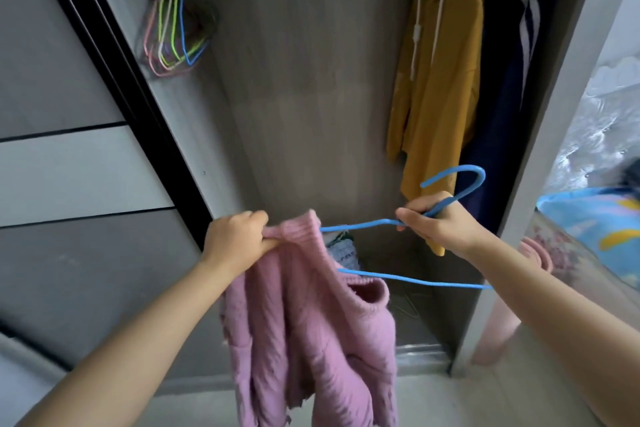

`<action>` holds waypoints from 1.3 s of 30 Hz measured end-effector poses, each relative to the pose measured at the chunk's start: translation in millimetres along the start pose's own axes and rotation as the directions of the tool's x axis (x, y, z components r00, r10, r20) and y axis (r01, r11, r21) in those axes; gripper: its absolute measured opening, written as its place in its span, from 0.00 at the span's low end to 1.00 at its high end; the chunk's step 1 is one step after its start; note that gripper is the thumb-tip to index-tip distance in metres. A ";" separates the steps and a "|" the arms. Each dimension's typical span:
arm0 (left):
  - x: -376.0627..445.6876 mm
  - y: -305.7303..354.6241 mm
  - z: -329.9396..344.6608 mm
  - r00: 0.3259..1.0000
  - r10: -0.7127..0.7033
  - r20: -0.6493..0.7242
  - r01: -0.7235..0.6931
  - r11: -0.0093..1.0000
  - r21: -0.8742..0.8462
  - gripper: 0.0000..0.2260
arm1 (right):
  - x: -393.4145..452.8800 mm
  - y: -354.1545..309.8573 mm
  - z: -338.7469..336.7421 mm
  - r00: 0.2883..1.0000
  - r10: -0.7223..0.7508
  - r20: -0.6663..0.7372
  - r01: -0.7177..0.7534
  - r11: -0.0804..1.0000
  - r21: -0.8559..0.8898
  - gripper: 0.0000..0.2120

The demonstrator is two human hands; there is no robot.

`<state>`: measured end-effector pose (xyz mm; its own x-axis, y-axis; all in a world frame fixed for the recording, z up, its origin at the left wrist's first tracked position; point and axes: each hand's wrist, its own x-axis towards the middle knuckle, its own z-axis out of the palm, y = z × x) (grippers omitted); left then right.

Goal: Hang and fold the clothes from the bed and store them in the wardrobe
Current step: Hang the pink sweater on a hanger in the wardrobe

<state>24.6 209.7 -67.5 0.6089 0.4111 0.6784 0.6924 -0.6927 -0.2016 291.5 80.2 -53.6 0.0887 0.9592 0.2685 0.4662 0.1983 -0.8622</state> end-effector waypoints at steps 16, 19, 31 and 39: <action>18.3 54.8 -9.5 0.961 0.239 0.137 -0.239 0.971 -0.015 0.23 | 10.1 -22.6 34.8 0.975 0.220 0.024 -0.222 0.972 0.078 0.20; 29.7 70.1 -15.3 0.957 0.272 0.102 -0.273 0.962 -0.008 0.23 | 6.2 -31.0 41.8 0.964 0.264 0.017 -0.259 0.927 0.272 0.19; 55.1 74.7 -24.1 0.857 -0.041 0.514 0.060 0.998 -0.021 0.23 | 16.3 -37.2 26.6 0.831 -0.069 -0.553 0.099 0.995 0.025 0.07; 64.9 43.1 -28.0 0.922 -0.202 0.331 0.260 0.955 -0.140 0.17 | -12.2 29.6 61.6 0.992 0.000 -0.124 -0.017 0.990 -0.137 0.24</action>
<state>83.1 189.9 -12.4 0.5494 0.7150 0.4322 0.7655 -0.6382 0.0827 250.0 86.8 -108.9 0.1968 0.9268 0.3200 0.5811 0.1526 -0.7994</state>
